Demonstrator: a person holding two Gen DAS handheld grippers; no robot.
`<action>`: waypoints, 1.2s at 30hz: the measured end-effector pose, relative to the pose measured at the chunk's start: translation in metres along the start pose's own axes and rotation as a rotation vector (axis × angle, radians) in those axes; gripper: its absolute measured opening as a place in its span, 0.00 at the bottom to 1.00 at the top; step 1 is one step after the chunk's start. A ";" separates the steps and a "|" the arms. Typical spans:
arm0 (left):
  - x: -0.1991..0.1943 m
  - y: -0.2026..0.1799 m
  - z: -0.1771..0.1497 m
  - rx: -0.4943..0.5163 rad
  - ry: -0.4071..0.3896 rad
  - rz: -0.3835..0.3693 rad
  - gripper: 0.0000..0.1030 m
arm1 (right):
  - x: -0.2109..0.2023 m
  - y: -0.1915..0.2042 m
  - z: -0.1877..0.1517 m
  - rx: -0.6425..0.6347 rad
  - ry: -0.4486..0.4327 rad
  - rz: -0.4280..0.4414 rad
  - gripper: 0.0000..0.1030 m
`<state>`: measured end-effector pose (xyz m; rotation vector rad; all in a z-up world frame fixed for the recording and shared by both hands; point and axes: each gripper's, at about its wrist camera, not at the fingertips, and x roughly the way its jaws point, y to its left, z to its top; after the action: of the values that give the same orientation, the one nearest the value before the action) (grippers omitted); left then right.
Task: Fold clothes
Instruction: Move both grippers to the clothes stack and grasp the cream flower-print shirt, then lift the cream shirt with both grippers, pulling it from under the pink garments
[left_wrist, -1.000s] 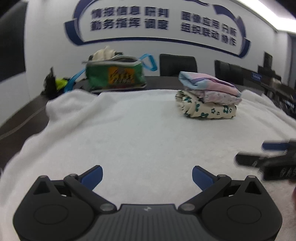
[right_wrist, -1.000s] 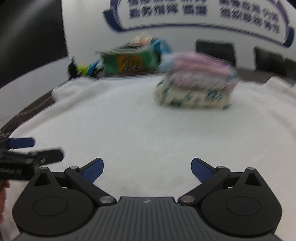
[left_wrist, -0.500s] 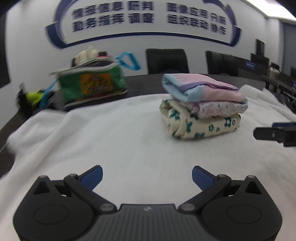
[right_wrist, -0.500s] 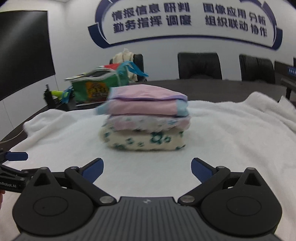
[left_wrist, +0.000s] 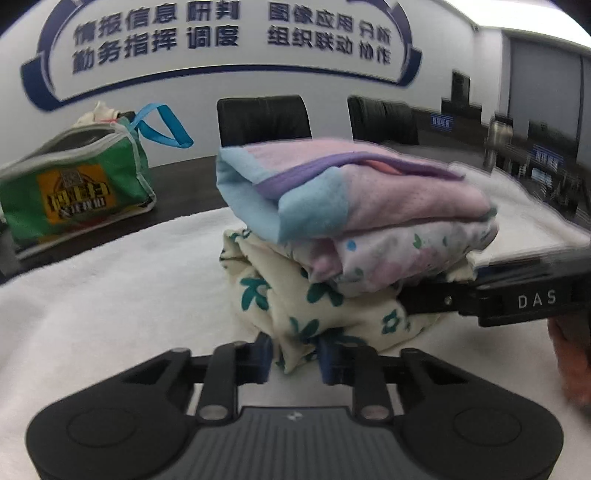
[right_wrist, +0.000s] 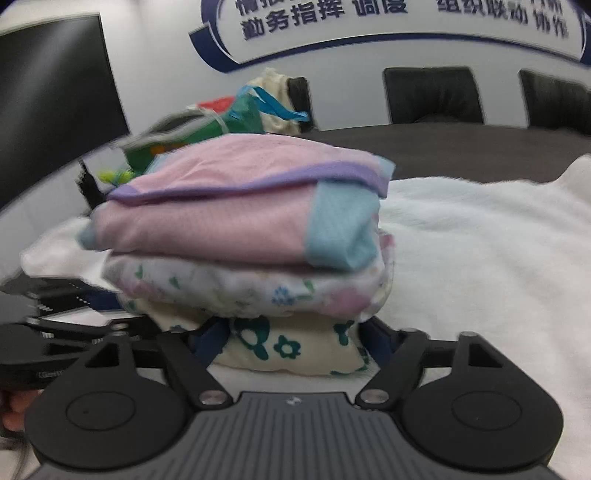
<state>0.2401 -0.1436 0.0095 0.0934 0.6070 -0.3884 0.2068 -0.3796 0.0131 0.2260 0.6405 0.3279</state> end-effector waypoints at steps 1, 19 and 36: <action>-0.008 0.002 0.003 -0.025 -0.019 -0.009 0.12 | -0.007 -0.001 0.002 0.031 -0.005 0.030 0.36; -0.376 0.032 -0.085 -0.203 -0.457 -0.154 0.09 | -0.257 0.189 -0.040 -0.126 -0.196 0.472 0.25; -0.332 0.029 -0.219 -0.070 -0.145 -0.078 0.62 | -0.189 0.243 -0.181 -0.416 0.020 0.100 0.77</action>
<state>-0.1165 0.0352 0.0191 -0.0257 0.4810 -0.4444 -0.1026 -0.2052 0.0494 -0.1446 0.5679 0.5512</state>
